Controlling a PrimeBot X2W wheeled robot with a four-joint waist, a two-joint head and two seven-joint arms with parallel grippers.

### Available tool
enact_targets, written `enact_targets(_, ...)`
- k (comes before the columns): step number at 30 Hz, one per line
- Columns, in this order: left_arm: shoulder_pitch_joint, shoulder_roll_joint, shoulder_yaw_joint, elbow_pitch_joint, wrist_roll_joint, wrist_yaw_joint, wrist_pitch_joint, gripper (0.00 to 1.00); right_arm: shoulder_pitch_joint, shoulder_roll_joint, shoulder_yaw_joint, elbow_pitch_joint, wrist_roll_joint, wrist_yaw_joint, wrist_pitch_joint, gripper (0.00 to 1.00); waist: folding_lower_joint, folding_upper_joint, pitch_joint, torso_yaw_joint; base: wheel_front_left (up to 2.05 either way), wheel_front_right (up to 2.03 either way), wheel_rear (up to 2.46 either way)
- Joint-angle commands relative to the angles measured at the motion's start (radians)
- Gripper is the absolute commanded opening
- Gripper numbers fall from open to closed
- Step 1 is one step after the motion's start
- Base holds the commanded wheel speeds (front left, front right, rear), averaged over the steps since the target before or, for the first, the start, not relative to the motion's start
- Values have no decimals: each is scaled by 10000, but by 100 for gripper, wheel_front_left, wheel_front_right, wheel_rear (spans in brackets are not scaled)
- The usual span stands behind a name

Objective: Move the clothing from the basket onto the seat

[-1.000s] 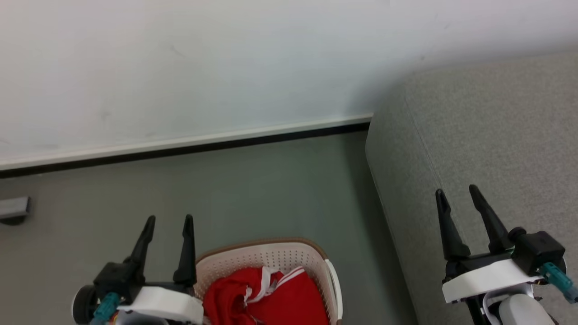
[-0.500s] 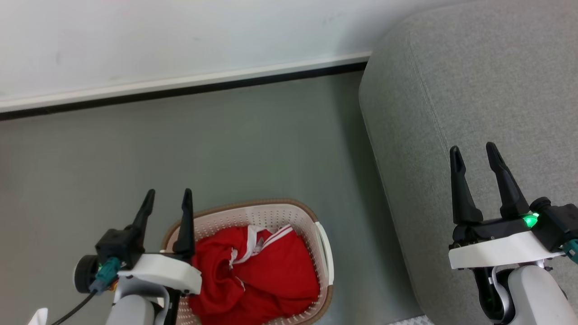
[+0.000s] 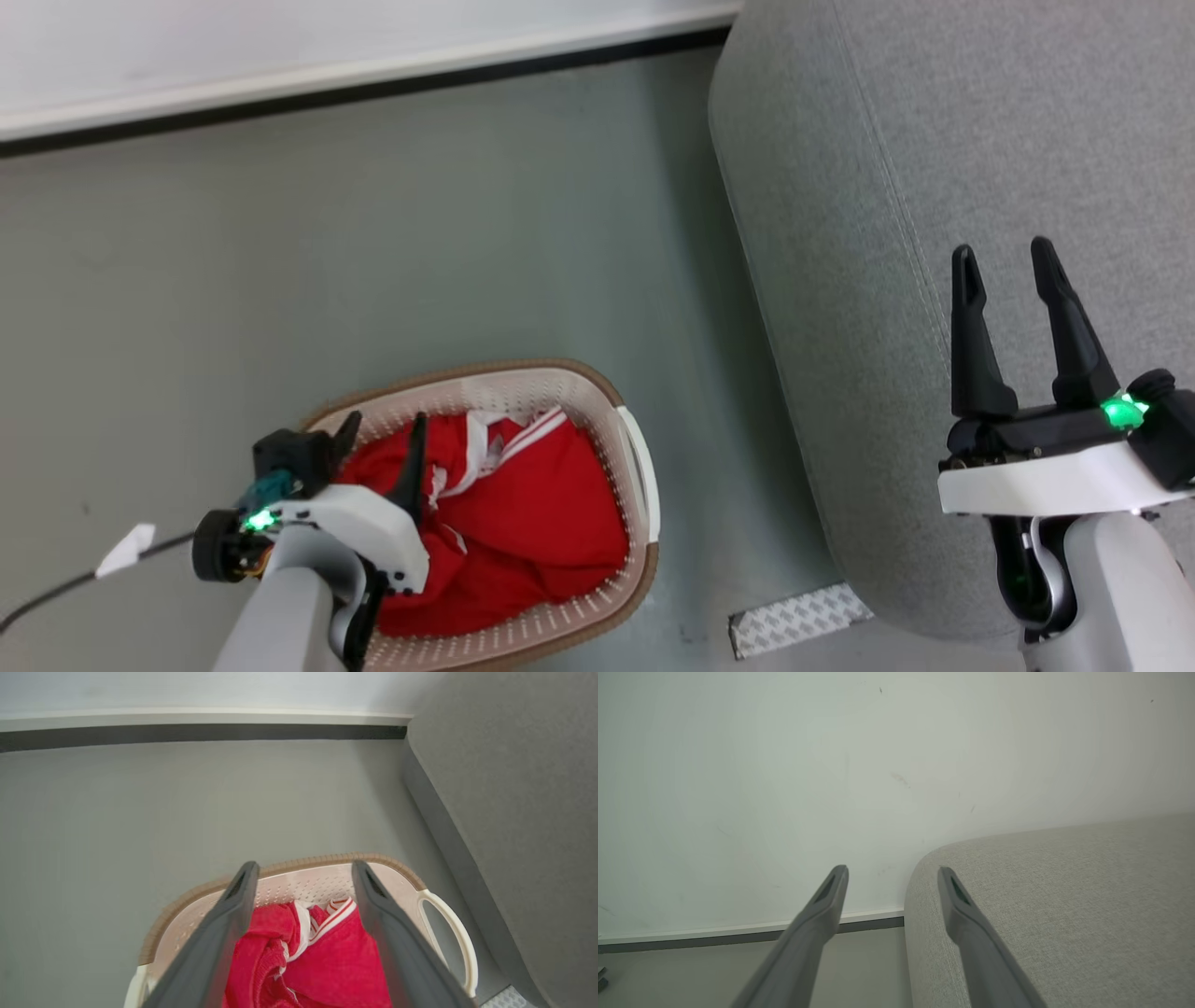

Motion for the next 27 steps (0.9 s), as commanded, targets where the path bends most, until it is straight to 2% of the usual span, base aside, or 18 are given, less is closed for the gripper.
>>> enact_targets(1,-357,140,-103,497,51,-32,247,100,-249,36,18,-101,-55,-21,-24,100,-2,0,361,-179,0,0,0)
enact_targets(13,-2179,535,-873,3485,368,-170,1762,100,-834,48,-31,-530,71,-21,-25,100,-2,0,1648,-684,0,0,0)
enact_targets(27,-3952,959,-1816,5261,1186,603,3081,100,-1301,53,-48,-1155,586,-21,-25,100,-2,0,3005,-1303,0,0,0)
